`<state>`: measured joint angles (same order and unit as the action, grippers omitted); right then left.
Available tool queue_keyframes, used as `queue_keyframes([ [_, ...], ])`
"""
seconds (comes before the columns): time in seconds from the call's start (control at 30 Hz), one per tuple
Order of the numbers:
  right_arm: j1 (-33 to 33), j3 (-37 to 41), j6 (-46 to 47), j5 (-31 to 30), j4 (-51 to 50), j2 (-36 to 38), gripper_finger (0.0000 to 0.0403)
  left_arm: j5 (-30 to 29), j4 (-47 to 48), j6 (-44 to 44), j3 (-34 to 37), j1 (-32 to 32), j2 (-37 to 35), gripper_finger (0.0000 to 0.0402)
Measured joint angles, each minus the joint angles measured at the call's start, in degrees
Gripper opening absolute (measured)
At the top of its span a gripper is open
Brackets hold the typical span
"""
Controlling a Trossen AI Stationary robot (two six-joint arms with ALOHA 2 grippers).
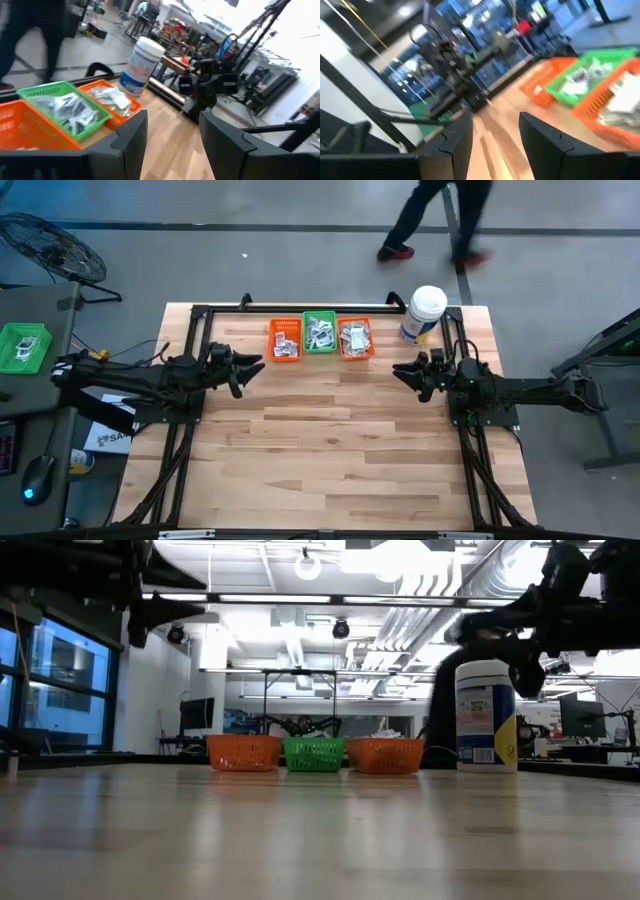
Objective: Pick & Place First Aid Supplies
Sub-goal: Return to Home Position
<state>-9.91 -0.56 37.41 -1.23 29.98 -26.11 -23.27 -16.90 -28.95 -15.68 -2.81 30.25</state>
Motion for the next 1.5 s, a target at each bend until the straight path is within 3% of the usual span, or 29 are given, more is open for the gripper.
queue_keyframes([
  [0.27, -4.15, 0.01, 1.47, 5.93, -11.76, 12.22, 0.0153, -5.8, -4.58, 0.46, 8.14, -2.31, -8.19, 0.0176],
  [0.67, -8.01, 0.02, 3.31, 9.71, -23.1, 23.98, 0.0153, -6.17, -5.42, 5.28, 14.66, -2.51, -20.48, 0.0176],
  [1.1, -13.19, -0.3, 2.1, 15.24, -27.48, 25.69, 0.0153, -5.96, 13.47, 3.24, 14.79, -2.49, -30.01, 0.0176],
  [1.3, -15.32, -0.33, -3.07, 18.39, -27.21, 24.01, 0.0153, -5.0, 13.74, 6.05, 14.73, -2.47, -29.89, 0.0176],
  [1.5, -15.57, -0.33, -11.02, 18.73, -27.28, 22.73, 0.0153, -10.82, 13.67, 14.06, 14.75, -2.45, -29.24, 0.0176],
])
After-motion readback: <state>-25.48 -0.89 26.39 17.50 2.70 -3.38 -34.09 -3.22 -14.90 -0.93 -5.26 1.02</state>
